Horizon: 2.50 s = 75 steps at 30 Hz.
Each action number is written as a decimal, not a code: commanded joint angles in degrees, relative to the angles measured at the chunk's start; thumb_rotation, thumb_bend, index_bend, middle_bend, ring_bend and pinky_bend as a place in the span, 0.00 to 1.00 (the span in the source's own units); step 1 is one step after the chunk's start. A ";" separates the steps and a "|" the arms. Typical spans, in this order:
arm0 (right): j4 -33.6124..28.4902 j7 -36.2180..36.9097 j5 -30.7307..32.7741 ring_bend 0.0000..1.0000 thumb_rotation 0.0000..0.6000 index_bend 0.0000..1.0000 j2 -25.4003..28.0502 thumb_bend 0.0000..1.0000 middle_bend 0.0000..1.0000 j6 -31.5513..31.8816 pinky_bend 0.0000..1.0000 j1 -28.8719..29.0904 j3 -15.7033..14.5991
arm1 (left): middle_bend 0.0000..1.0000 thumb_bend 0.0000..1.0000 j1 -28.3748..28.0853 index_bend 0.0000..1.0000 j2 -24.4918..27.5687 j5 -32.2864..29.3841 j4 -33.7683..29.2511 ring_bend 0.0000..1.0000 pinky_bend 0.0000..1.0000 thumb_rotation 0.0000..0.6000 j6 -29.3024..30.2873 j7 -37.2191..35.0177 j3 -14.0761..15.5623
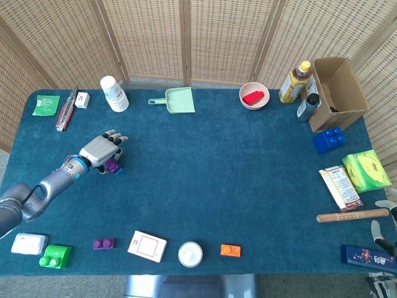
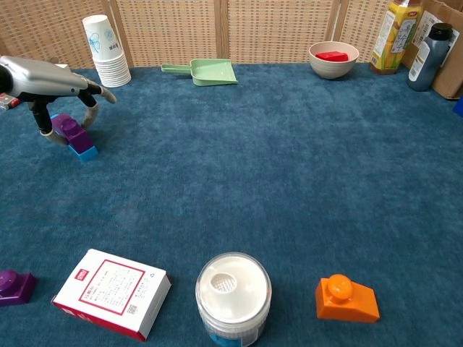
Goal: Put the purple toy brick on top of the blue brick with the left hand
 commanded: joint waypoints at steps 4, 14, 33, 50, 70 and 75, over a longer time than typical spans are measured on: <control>0.04 0.08 0.03 0.04 1.00 0.35 0.01 0.39 0.19 0.06 0.19 -0.09 -0.02 | 0.06 0.32 0.17 0.59 -0.09 -0.05 0.09 0.00 0.00 1.00 0.01 0.12 0.00; 0.23 0.36 0.10 0.04 1.00 0.34 -0.10 0.39 0.19 -0.03 0.19 -0.09 0.00 | 0.02 0.32 0.26 0.41 0.70 -0.59 -0.83 0.00 0.00 1.00 0.05 0.17 -0.52; 1.16 2.18 -0.59 0.04 1.00 0.33 -0.43 0.39 0.19 -0.29 0.19 0.10 -0.06 | 0.00 0.32 3.25 0.16 6.10 -2.20 -8.37 0.00 0.00 1.00 6.09 -5.15 -2.37; 1.43 3.25 -1.71 0.04 1.00 0.33 -1.12 0.39 0.19 -0.50 0.19 0.77 -0.07 | 0.01 0.32 8.29 0.20 10.18 -5.22 -16.43 0.00 0.00 1.00 10.75 -45.82 -6.26; -0.47 4.73 -1.84 0.04 1.00 0.33 1.12 0.39 0.19 0.51 0.20 0.15 0.04 | 0.05 0.33 9.92 0.33 0.81 -0.61 -3.95 0.00 0.00 1.00 14.94 -73.59 -4.60; -0.79 4.88 -1.69 0.04 1.00 0.33 1.51 0.39 0.19 0.68 0.20 0.05 0.18 | 0.05 0.33 9.98 0.35 -1.48 -1.12 -1.04 0.00 0.00 1.00 14.31 -75.75 -4.65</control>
